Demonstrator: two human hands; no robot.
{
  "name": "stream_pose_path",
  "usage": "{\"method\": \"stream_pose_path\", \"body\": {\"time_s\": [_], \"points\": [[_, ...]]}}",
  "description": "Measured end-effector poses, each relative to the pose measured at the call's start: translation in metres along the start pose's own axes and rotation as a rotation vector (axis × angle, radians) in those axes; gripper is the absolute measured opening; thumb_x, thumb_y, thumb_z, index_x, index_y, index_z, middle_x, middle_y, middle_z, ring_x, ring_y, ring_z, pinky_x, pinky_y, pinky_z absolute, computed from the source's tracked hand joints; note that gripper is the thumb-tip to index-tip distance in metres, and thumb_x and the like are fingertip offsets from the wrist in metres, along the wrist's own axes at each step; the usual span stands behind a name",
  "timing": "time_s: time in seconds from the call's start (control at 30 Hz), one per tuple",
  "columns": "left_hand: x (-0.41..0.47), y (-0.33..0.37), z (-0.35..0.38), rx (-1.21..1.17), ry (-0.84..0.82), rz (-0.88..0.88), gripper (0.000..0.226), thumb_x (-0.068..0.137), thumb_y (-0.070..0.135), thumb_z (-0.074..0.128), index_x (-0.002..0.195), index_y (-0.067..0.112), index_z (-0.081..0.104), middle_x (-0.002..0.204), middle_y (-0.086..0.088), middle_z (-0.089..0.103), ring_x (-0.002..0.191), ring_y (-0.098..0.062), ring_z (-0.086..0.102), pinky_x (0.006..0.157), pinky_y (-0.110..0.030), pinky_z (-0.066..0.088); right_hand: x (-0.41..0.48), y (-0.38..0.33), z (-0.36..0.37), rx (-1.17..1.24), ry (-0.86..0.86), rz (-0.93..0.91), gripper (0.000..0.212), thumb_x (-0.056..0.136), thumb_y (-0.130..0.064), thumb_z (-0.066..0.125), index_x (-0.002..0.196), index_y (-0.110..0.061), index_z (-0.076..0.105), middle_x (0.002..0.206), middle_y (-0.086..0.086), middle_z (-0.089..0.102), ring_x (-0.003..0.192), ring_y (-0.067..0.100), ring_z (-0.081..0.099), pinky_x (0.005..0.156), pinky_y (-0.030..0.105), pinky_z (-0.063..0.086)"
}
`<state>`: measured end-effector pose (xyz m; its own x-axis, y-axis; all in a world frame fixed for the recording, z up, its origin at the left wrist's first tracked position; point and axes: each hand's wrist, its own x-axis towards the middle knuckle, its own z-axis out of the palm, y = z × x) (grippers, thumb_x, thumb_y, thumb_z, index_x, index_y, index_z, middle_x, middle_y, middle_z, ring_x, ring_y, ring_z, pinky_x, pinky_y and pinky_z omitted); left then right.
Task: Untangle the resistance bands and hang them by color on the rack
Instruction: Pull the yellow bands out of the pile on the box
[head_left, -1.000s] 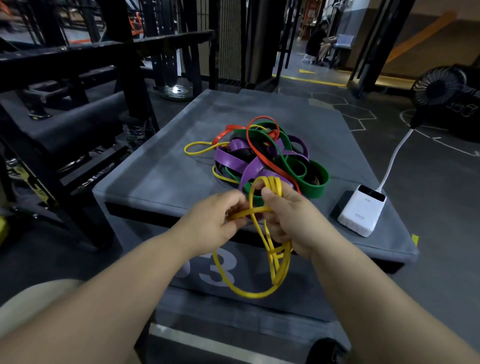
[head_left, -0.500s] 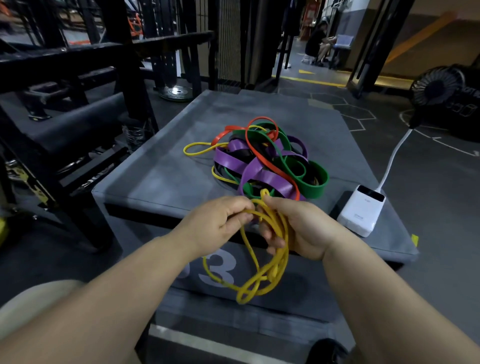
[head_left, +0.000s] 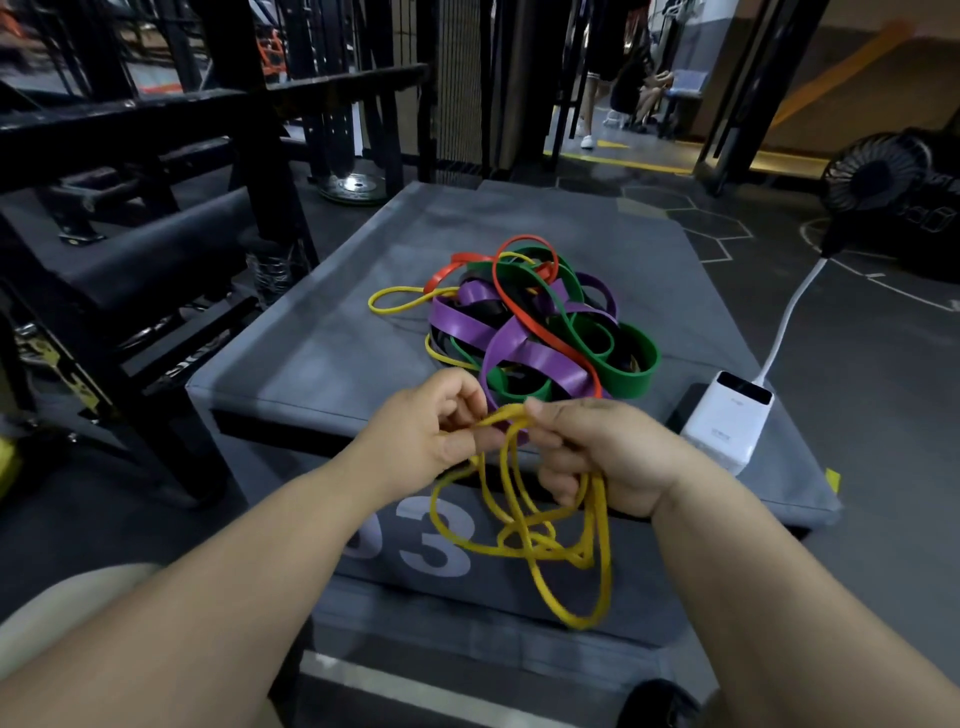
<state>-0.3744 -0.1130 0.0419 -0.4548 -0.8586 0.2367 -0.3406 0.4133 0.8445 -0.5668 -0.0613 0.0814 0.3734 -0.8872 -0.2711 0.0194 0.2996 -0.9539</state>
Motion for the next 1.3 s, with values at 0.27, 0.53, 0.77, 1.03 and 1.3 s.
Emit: {"method": "stream_pose_path", "body": {"time_s": [0.27, 0.53, 0.77, 1.03, 1.3], "points": [[0.0, -0.011, 0.0, 0.201, -0.088, -0.094, 0.023, 0.083, 0.03, 0.073, 0.071, 0.034, 0.053, 0.063, 0.015, 0.056, 0.059, -0.001, 0.051, 0.057, -0.011, 0.039, -0.007, -0.013, -0.027, 0.312, -0.049, -0.114, 0.041, 0.075, -0.046, 0.07, 0.056, -0.022, 0.044, 0.037, -0.011, 0.029, 0.029, 0.003, 0.028, 0.031, 0.014, 0.028], [0.0, -0.024, 0.005, 0.233, -0.126, -0.236, 0.018, 0.084, 0.021, 0.071, 0.08, 0.03, 0.057, 0.077, 0.012, 0.062, 0.072, -0.002, 0.056, 0.068, -0.018, 0.043, -0.01, -0.016, -0.053, 0.549, -0.223, -0.209, 0.037, 0.077, -0.043, 0.077, 0.062, -0.019, 0.053, 0.042, -0.01, 0.033, 0.033, 0.003, 0.02, 0.029, 0.013, 0.028], [-0.003, -0.033, 0.006, 0.192, -0.143, -0.359, 0.018, 0.081, 0.01, 0.067, 0.077, 0.027, 0.062, 0.075, 0.008, 0.064, 0.071, -0.008, 0.057, 0.07, -0.021, 0.045, -0.014, -0.018, -0.076, 0.726, -0.278, -0.333, 0.035, 0.094, -0.039, 0.058, 0.069, -0.014, 0.056, 0.046, -0.004, 0.051, 0.035, 0.004, 0.027, 0.033, 0.016, 0.031], [-0.004, -0.041, 0.011, 0.221, -0.235, -0.453, 0.005, 0.084, 0.02, 0.068, 0.088, 0.017, 0.065, 0.077, 0.002, 0.064, 0.07, -0.01, 0.054, 0.07, -0.025, 0.043, -0.024, -0.026, -0.067, 0.767, 0.088, -0.439, 0.042, 0.092, -0.051, 0.046, 0.061, -0.022, 0.049, 0.039, -0.011, 0.036, 0.031, 0.001, 0.029, 0.035, 0.012, 0.029], [-0.005, -0.05, 0.011, 0.224, -0.256, -0.562, 0.02, 0.096, 0.008, 0.051, 0.083, 0.02, 0.062, 0.081, 0.002, 0.067, 0.066, -0.008, 0.061, 0.056, -0.015, 0.044, -0.027, -0.025, -0.064, 0.758, 0.136, -0.552, 0.033, 0.058, -0.031, 0.088, 0.077, -0.02, 0.063, 0.049, -0.012, 0.046, 0.052, 0.002, 0.051, 0.055, 0.018, 0.046]]}}
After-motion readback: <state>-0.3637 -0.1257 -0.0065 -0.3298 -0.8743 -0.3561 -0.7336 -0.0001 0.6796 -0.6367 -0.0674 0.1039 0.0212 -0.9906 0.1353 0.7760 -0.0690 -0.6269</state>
